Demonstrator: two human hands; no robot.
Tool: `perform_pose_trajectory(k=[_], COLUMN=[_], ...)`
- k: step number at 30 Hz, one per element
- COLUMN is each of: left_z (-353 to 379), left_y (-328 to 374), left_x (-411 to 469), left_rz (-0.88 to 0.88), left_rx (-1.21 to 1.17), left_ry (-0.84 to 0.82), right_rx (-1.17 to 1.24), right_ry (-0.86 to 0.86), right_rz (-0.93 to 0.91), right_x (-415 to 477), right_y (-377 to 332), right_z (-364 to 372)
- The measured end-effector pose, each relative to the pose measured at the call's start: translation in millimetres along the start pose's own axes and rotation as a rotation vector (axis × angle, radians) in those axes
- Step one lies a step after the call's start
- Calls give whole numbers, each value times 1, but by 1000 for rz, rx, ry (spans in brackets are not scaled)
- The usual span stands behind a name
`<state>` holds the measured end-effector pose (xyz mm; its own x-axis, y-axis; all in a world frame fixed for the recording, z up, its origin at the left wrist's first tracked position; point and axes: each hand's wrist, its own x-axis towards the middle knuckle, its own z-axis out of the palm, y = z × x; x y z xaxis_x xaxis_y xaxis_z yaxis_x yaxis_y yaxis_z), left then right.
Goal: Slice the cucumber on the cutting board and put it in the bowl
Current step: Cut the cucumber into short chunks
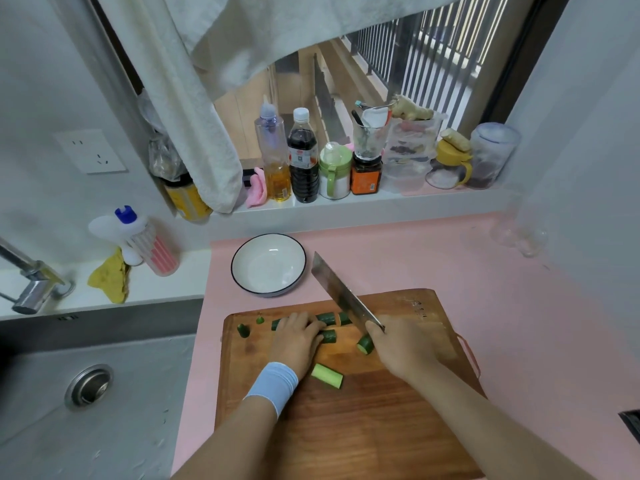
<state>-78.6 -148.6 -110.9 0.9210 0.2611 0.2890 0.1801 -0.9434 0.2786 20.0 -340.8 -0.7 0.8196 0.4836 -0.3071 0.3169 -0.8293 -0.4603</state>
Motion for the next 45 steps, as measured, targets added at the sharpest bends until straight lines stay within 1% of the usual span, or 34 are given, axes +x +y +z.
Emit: perform_pose_trajectory(k=[2,4,6,9,12,15,18,21,23,25,28,32,34,37,39,40,42,45], left_z=[-6,-11,-13,-12,-12,-12,-17,-22,-19,-14,-3,7,9,11,11,11,13,15], left_y=[4,9,13,18,20,22,31,44,49,53,58,58,56,54,59,63,74,82], left_x=[-6,-16,-30,-50,-58,-54,-33,-7,11,29,49,61,60,54,50,48,44,40], left_rz=[-33,-2,56,142,157,110,15,-110,-162,-164,-95,-56,-31,-26,23,69,164,159], left_rx=[-50,-119,-176,-149,-90,-80,-135,-242,-224,-171,-86,-36,-10,-62,-98,-106,-69,-1], left_ry=[16,-44,-140,-233,-235,-207,-181,-218,-227,-257,-339,-423,-377,-201,-105,-93,-142,-231], right_rx=[12,13,7,-18,7,33,-8,-15,6,52,113,110,114,132,141,145,148,130], right_ry=[-9,-7,-7,5,-7,2,28,49,64,78,93,86,77,79,85,84,91,111], right_rz=[-2,-5,-6,-23,-24,-20,-49,-42,-16,-1,-5,-17,-16,-22,-29,-32,-37,-43], right_x=[0,-3,-6,-10,-11,-10,-9,-4,3,11,20,27,29,33,34,34,32,27], right_y=[-1,0,1,3,6,10,11,13,15,21,27,33,36,40,41,42,42,42], right_z=[1,2,2,-1,-5,-11,-22,-30,-30,-28,-27,-25,-24,-21,-20,-21,-21,-25])
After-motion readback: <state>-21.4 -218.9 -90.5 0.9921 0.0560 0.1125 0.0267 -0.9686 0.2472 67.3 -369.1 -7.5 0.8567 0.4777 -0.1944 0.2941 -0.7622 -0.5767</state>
